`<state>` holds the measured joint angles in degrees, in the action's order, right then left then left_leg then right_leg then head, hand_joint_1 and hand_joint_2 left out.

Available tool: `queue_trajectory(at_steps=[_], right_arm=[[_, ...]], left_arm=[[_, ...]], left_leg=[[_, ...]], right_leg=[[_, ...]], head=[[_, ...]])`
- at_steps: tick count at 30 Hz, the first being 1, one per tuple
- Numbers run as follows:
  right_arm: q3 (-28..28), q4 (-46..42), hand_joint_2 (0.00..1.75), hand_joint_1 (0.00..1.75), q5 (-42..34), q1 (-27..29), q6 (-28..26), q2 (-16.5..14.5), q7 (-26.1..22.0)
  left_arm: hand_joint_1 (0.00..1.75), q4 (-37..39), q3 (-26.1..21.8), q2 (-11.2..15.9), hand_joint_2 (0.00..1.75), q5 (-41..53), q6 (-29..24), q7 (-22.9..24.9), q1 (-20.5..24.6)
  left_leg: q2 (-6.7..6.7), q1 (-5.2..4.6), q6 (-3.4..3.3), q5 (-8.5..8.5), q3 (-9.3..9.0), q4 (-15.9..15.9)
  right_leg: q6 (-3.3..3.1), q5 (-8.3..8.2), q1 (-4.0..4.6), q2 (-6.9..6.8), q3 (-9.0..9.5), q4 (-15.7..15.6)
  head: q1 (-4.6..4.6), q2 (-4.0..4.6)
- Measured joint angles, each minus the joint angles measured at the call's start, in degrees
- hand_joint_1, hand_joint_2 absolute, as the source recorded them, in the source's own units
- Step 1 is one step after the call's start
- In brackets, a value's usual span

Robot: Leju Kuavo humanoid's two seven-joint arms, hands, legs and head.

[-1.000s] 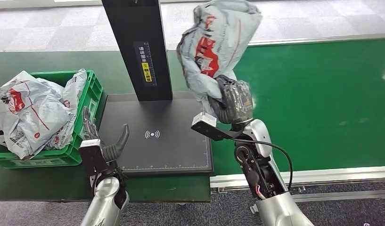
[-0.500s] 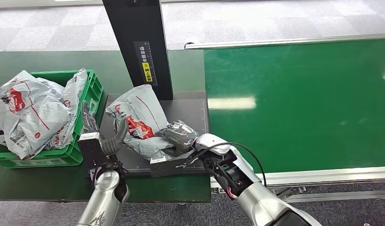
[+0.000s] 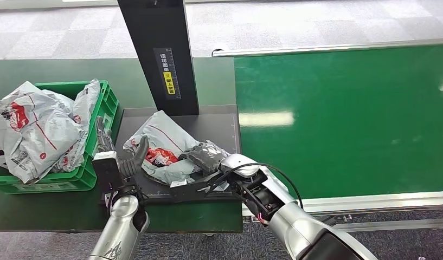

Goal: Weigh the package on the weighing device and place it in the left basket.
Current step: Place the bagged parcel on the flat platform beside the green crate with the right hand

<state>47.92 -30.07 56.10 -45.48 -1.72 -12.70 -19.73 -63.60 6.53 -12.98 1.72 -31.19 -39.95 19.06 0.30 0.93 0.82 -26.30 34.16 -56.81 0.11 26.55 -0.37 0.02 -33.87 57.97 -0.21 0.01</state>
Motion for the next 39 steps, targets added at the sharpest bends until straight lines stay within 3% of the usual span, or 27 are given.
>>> queue_trajectory(at_steps=[12,18,26,35,39], right_arm=[[0.74,1.31,1.75,0.00,-0.21,-1.04,-0.85,0.00,0.23],[0.40,1.29,1.75,0.00,-1.51,-1.02,-5.18,0.22,0.74],[-3.81,-3.16,1.75,0.00,-5.19,0.01,-12.03,0.48,-3.81],[-6.41,-6.21,1.75,0.00,-7.37,1.03,-11.25,0.83,-5.65],[-10.57,-10.05,1.75,0.00,-22.28,3.26,-2.39,1.06,-12.76]], left_arm=[[0.00,0.10,0.01,0.03,1.75,0.01,0.10,0.00,0.00],[0.00,0.10,-0.01,0.09,1.75,-0.04,0.19,0.00,-0.18],[0.00,-0.15,0.51,0.12,1.75,0.81,1.80,0.00,-1.28],[0.00,-0.11,0.96,0.13,1.75,1.82,2.41,0.94,-1.32],[0.00,2.57,2.78,0.28,1.75,7.47,5.54,4.93,-0.18]], left_leg=[[0.00,0.00,0.00,0.00,-0.01,0.00],[0.00,0.00,0.00,0.00,-0.01,0.00],[0.01,0.00,0.00,0.00,-0.01,0.00],[0.00,0.00,0.00,0.00,-0.03,-0.01],[-0.04,0.00,0.00,0.00,-0.02,-0.01]], right_leg=[[0.00,0.00,0.00,0.00,0.00,0.00],[0.00,0.00,0.00,0.00,0.01,0.00],[0.00,0.00,0.00,0.00,-0.01,0.00],[0.00,0.00,0.00,0.00,-0.01,0.00],[0.00,0.00,0.00,-0.01,-0.01,0.00]], head=[[0.01,0.01],[0.00,0.01],[0.00,0.00],[0.00,-0.01],[0.00,-0.01]])
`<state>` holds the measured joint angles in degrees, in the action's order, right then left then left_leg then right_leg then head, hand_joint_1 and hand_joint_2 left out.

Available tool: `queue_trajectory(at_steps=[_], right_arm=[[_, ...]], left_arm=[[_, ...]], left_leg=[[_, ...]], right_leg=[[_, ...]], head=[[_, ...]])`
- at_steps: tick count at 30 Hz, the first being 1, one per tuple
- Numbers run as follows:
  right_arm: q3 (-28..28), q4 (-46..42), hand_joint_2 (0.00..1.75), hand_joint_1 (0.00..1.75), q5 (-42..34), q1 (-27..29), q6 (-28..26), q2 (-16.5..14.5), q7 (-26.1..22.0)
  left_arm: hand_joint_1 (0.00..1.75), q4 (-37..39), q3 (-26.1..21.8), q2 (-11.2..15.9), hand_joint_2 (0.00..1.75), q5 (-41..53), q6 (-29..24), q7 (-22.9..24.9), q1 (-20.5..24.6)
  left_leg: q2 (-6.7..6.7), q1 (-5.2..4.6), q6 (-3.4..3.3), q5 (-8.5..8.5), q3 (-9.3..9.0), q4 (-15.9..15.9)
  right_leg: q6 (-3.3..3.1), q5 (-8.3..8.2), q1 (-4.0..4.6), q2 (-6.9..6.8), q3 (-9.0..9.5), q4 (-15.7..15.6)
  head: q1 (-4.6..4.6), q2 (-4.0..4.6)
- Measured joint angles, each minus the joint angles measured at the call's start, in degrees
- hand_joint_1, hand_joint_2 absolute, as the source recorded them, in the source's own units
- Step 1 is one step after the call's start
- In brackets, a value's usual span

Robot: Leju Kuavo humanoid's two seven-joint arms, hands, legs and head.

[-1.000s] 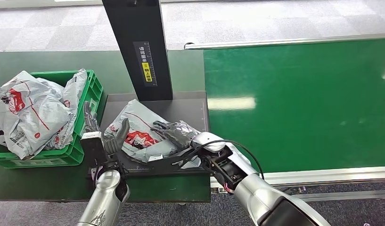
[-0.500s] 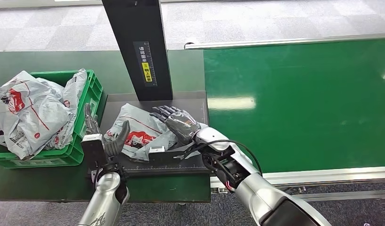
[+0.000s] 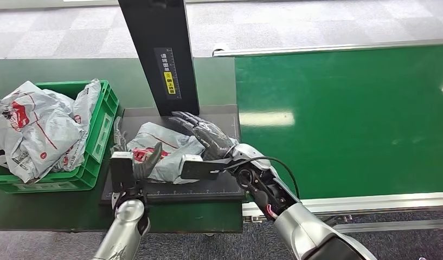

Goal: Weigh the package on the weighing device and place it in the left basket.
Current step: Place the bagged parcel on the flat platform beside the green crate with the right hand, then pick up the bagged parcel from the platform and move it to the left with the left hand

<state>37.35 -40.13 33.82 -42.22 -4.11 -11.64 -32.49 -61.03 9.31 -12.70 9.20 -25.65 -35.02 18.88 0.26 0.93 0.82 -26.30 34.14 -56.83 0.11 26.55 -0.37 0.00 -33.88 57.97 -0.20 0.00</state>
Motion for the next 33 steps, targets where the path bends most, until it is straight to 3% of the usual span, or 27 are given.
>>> queue_trajectory(at_steps=[3,8,14,17,23,33], right_arm=[[-4.07,-4.02,1.75,0.00,-8.29,1.67,5.53,0.56,-3.01],[-8.88,-9.17,1.75,0.00,-13.13,3.45,6.97,1.61,-5.19],[-12.17,-12.54,1.75,0.00,-15.44,4.08,6.07,2.31,-6.93],[-13.26,-13.20,1.75,0.00,-15.77,4.11,6.39,2.56,-7.17],[-14.27,-13.27,1.75,0.00,-15.81,4.03,6.92,2.59,-7.22],[-14.76,-13.27,1.75,0.00,-15.80,3.98,7.04,2.57,-7.22]], left_arm=[[0.00,3.68,1.79,0.02,1.75,3.60,1.74,0.58,1.56],[0.00,8.93,5.13,0.38,1.75,10.57,4.75,3.31,3.89],[0.00,15.53,10.90,0.86,1.75,26.57,12.14,13.40,7.55],[0.00,19.93,12.78,0.78,1.75,32.33,14.07,15.98,9.99],[0.00,24.84,14.11,0.26,1.75,35.73,16.46,16.36,13.16],[0.00,26.91,14.82,-0.15,1.75,35.94,16.80,16.39,14.22]], left_leg=[[0.04,-0.01,0.00,0.00,0.00,0.00],[0.04,-0.02,0.00,0.00,0.00,0.00],[0.05,-0.02,0.00,0.00,-0.01,0.00],[0.03,-0.02,0.00,0.00,-0.03,0.00],[-0.05,-0.02,-0.01,0.00,-0.13,0.00],[-0.07,-0.02,-0.01,0.00,-0.34,0.00]], right_leg=[[0.00,0.00,-0.01,0.01,0.00,0.00],[0.00,-0.01,-0.02,0.01,0.00,0.00],[0.00,-0.01,-0.02,0.02,0.01,0.00],[0.00,-0.01,-0.02,0.02,0.05,0.00],[0.00,0.00,-0.02,-0.01,0.22,0.00],[0.00,0.00,-0.02,-0.02,0.42,0.00]], head=[[0.00,0.01],[0.00,0.00],[0.00,0.00],[0.00,0.00],[0.01,0.01],[0.01,0.00]])
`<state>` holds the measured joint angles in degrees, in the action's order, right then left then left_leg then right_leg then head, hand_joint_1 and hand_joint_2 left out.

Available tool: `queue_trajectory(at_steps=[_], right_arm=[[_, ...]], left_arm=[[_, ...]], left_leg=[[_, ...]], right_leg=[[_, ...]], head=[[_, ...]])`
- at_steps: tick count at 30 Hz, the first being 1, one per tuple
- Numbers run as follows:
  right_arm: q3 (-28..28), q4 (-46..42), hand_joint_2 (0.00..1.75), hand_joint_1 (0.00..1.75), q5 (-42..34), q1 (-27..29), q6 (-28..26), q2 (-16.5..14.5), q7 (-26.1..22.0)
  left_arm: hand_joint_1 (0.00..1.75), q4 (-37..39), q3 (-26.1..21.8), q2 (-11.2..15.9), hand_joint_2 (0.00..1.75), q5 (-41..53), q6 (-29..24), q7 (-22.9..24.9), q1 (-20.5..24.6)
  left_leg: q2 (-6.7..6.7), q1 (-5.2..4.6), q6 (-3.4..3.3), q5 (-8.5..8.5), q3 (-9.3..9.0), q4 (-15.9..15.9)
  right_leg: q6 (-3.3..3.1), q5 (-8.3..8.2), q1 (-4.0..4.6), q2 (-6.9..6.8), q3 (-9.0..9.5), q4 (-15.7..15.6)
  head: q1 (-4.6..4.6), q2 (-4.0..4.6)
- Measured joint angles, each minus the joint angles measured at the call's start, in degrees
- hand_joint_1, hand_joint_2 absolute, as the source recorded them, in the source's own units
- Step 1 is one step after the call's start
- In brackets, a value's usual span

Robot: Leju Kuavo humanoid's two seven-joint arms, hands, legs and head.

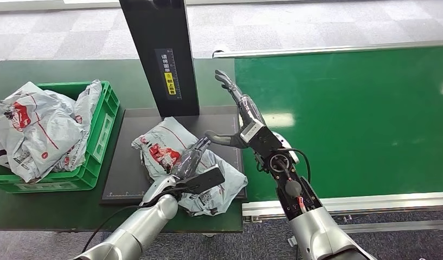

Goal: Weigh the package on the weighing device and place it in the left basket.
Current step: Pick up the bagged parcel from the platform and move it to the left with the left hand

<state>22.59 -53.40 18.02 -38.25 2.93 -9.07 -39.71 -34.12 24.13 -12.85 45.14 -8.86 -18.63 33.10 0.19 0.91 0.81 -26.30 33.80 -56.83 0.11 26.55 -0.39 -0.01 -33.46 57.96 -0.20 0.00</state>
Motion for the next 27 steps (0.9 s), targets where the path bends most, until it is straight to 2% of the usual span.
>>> queue_trajectory(at_steps=[5,7,9,11,13,17,27], right_arm=[[-0.02,0.00,1.75,0.00,0.27,-0.36,0.29,-0.11,0.00],[-0.02,0.00,1.75,0.00,0.46,-0.65,0.41,-0.21,0.01],[-0.02,0.00,1.75,0.00,0.60,-0.87,0.60,-0.36,0.02],[-0.02,-0.02,1.75,0.00,0.69,-0.96,0.89,-0.48,0.09],[-0.02,-0.16,1.75,0.00,0.85,-0.97,1.13,-0.52,0.28],[-0.02,-0.59,1.75,0.00,1.09,-0.90,1.27,-0.52,0.56],[-0.02,-1.18,1.75,0.00,1.63,-0.52,1.27,-0.51,1.14]], left_arm=[[0.01,0.09,-0.01,-0.15,1.75,2.08,2.08,1.07,0.20],[0.69,0.09,-0.04,-0.28,1.75,2.57,2.89,1.36,0.26],[1.51,0.09,-0.06,-0.37,1.75,2.84,3.67,1.43,0.19],[1.69,0.08,-0.08,-0.42,1.75,3.06,4.26,1.38,0.00],[1.71,0.03,-0.09,-0.48,1.75,3.32,4.50,1.22,-0.32],[1.57,-0.23,-0.13,-0.50,1.75,3.89,4.73,1.00,-0.99],[1.64,-0.66,-0.22,-0.50,1.75,4.25,4.64,0.80,-1.32]], left_leg=[[-0.01,0.00,0.00,0.00,-0.06,0.00],[-0.03,0.00,0.00,0.00,-0.10,0.01],[-0.04,0.00,0.00,-0.01,-0.14,0.01],[-0.06,0.00,0.00,-0.01,-0.17,0.01],[-0.07,0.00,-0.01,-0.01,-0.19,0.01],[-0.07,0.00,-0.01,-0.01,-0.28,0.01],[-0.05,0.00,-0.01,-0.01,-0.30,0.01]], right_leg=[[0.00,0.00,0.00,0.00,0.08,0.00],[0.01,0.01,0.00,-0.01,0.13,0.00],[0.01,0.01,0.00,-0.01,0.18,0.00],[0.02,0.02,0.00,-0.02,0.21,0.00],[0.02,0.02,0.00,-0.03,0.25,0.00],[0.02,0.02,0.00,-0.03,0.32,-0.01],[0.01,0.02,0.00,-0.02,0.32,-0.01]], head=[[0.00,0.01],[0.00,0.01],[0.00,0.01],[-0.01,0.01],[-0.01,0.01],[0.00,0.01],[-0.02,0.00]])
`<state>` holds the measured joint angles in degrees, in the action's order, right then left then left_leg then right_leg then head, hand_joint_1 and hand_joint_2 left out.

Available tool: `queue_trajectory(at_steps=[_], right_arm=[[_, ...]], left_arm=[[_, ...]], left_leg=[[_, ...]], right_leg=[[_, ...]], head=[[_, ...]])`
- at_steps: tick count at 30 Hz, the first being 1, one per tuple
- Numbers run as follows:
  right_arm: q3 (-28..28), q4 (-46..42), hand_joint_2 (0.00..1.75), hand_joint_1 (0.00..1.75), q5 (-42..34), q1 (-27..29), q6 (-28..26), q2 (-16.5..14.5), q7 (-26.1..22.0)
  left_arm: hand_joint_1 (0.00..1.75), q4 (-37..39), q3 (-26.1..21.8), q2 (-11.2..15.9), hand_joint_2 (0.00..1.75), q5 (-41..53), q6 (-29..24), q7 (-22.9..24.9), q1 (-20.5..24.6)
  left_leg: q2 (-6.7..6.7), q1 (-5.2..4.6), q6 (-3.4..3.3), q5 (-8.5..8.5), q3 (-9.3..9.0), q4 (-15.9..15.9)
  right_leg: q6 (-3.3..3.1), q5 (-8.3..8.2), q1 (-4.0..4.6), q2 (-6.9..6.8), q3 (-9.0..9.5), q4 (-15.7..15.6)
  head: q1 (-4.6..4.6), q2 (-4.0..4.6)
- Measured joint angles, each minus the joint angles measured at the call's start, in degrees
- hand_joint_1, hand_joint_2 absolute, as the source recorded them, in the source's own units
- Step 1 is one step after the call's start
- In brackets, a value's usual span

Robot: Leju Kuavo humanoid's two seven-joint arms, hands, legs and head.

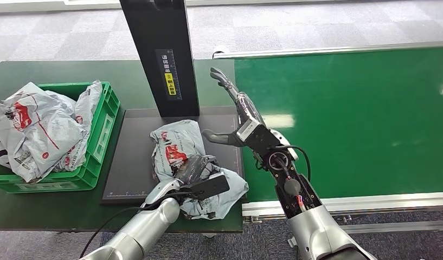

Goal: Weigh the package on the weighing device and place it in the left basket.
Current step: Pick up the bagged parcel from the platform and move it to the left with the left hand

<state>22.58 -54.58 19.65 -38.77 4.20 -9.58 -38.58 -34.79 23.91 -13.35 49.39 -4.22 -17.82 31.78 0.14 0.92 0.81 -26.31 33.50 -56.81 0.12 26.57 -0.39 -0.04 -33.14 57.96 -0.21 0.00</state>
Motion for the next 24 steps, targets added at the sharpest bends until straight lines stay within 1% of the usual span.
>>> queue_trajectory(at_steps=[2,5,7,9,10,12,14,16,18,22,24], right_arm=[[0.00,0.00,1.75,0.00,0.06,0.00,0.01,0.01,0.00],[0.00,0.00,1.75,0.00,0.10,0.00,0.02,0.01,0.00],[0.00,0.00,1.75,0.00,0.18,0.00,0.02,0.01,0.00],[-0.01,0.00,1.75,0.00,0.32,0.03,-0.10,0.03,0.57],[-0.10,0.03,1.75,0.00,0.20,0.07,-0.25,0.06,1.57],[-0.78,0.47,1.75,0.00,-1.32,0.15,-0.28,0.11,5.18],[-2.25,1.82,1.75,0.00,-4.22,0.16,0.20,0.14,8.83],[-3.64,3.40,1.75,0.00,-6.15,0.15,0.57,0.16,10.33],[-4.39,4.44,1.75,0.00,-6.68,0.13,0.68,0.17,10.50],[-5.25,5.99,1.75,0.00,-7.05,0.08,0.89,0.15,10.78],[-5.77,6.80,1.75,0.00,-8.71,-0.01,1.72,0.09,12.34]], left_arm=[[1.65,0.01,0.00,-0.01,1.75,0.05,-0.01,-0.02,0.02],[1.61,0.03,0.00,-0.02,1.75,0.08,-0.34,-0.45,0.01],[1.65,0.04,-0.02,-0.02,1.75,-0.28,-1.34,-1.43,-0.12],[1.75,-0.32,-0.49,-0.03,1.75,-1.84,-3.88,-3.53,-0.70],[1.75,-0.93,-1.09,-0.05,1.75,-3.43,-5.93,-5.09,-1.29],[1.75,-3.31,-3.08,-0.14,1.75,-8.06,-10.52,-8.73,-2.76],[1.75,-6.71,-5.44,-0.15,1.75,-12.68,-13.44,-11.58,-4.10],[1.75,-9.76,-7.21,-0.05,1.75,-14.95,-14.24,-12.78,-5.07],[1.75,-11.74,-8.12,0.01,1.75,-15.51,-14.37,-12.99,-5.85],[1.75,-14.33,-9.19,0.02,1.75,-16.06,-14.70,-13.30,-6.99],[1.75,-15.18,-9.73,-0.01,1.75,-17.76,-15.12,-14.61,-7.42]], left_leg=[[0.00,0.00,0.00,0.00,0.00,0.00],[0.00,0.00,0.00,0.00,0.00,0.00],[0.01,0.00,0.00,0.00,0.00,0.00],[0.04,0.00,0.00,0.00,0.01,0.00],[0.07,0.00,0.00,0.00,0.02,0.00],[0.12,0.00,0.00,0.00,0.08,0.00],[0.09,0.00,0.00,0.00,0.14,0.00],[0.06,0.00,0.00,0.00,0.20,0.00],[0.07,0.00,0.00,0.00,0.25,0.00],[0.07,0.00,0.00,0.00,0.36,0.00],[0.08,0.00,0.00,0.00,0.38,0.00]], right_leg=[[0.00,0.01,0.00,0.00,0.00,0.00],[-0.01,0.01,0.00,0.00,0.00,0.00],[-0.01,0.01,0.00,0.00,0.00,0.00],[-0.01,0.01,0.00,0.01,-0.03,0.00],[-0.01,0.01,0.00,0.02,-0.06,0.00],[-0.01,0.00,0.00,0.03,-0.14,0.00],[-0.01,0.00,0.00,0.02,-0.18,0.00],[-0.01,0.00,0.00,0.01,-0.22,0.00],[-0.01,0.00,0.00,0.02,-0.28,0.01],[-0.01,0.00,0.00,0.02,-0.39,0.00],[-0.01,0.00,0.00,0.02,-0.42,0.00]], head=[[-0.01,0.00],[0.00,0.00],[0.00,0.00],[-0.01,0.01],[-0.01,0.01],[0.00,0.01],[0.01,0.00],[0.00,0.00],[0.00,0.00],[0.01,0.01],[0.01,0.00]])
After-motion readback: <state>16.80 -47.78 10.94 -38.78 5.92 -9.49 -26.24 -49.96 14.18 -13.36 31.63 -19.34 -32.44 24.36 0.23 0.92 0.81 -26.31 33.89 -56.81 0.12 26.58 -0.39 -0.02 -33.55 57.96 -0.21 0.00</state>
